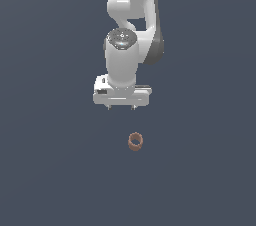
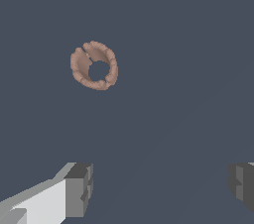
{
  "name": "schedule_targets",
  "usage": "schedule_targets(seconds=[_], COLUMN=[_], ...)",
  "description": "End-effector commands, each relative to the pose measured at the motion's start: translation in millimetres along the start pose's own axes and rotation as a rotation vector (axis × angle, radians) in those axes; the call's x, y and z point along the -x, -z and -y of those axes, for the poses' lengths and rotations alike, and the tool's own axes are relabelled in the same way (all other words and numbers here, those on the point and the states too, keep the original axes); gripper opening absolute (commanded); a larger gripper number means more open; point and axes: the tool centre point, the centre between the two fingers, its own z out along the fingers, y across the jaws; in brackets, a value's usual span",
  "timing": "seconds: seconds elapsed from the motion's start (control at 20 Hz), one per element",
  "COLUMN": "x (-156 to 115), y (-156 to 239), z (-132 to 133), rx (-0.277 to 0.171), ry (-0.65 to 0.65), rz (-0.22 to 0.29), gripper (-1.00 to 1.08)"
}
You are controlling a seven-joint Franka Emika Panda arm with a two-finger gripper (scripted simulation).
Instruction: Pick up the object and move it to a goal position.
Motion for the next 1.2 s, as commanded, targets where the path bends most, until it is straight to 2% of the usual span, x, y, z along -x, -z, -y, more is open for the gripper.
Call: schedule_targets(seconds=[0.0,0.15,0.45,0.8,1.15], x=[0.0,0.3,3.4,-0.2,-18.3], y=[0.0,-0.6,-3.0,-4.7,-14.4], z=[0.0,6.1,35.7,36.3,40.5], rx=[0.000,0.000,0.001,-0.001,-0.008], ry=[0.000,0.008,0.049,0.042,0.002], rz=[0.000,0.003,0.016,0.016,0.014], gripper=[1.00,1.00,1.00,1.00,1.00])
